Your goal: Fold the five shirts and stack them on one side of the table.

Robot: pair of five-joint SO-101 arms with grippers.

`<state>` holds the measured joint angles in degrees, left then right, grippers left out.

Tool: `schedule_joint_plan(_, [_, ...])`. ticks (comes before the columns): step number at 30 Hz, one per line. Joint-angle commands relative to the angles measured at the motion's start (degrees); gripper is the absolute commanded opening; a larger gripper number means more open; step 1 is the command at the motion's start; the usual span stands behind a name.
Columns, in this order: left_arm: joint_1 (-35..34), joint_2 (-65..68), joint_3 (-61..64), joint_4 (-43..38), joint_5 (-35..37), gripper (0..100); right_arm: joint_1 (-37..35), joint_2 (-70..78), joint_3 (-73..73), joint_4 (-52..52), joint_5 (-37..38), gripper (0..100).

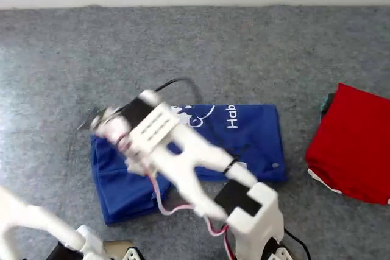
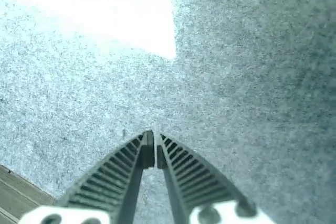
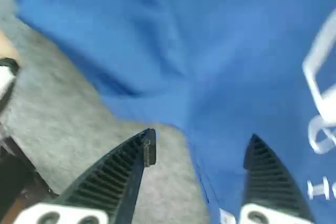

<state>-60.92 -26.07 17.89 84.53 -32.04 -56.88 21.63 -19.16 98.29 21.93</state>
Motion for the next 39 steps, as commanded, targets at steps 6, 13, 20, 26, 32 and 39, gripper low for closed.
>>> schedule_joint_plan(6, [-1.1, 0.0, -0.2, -0.9, -0.4, 2, -11.8, 5.1, 0.0, -4.1, -1.1, 28.0])
schedule_joint_plan(13, [-1.1, 0.0, -0.2, -0.9, -0.4, 2, -17.9, 7.9, 0.0, -5.3, -1.1, 26.2])
schedule_joint_plan(20, [-1.0, 0.0, -0.2, -0.9, -0.4, 2, -17.9, 15.7, 0.0, -7.7, -0.9, 26.0])
schedule_joint_plan(26, [-1.1, 0.0, -0.2, -0.8, -0.4, 2, -17.3, 22.0, 0.0, -9.9, -1.2, 24.7])
schedule_joint_plan(32, [-1.1, 0.0, -0.2, -0.8, -0.4, 2, -14.9, 23.3, -3.2, -9.6, -0.9, 5.5])
schedule_joint_plan(39, [-1.0, 0.0, -0.2, -0.8, -0.4, 2, -11.0, 23.2, -6.4, -9.2, -0.8, 1.0])
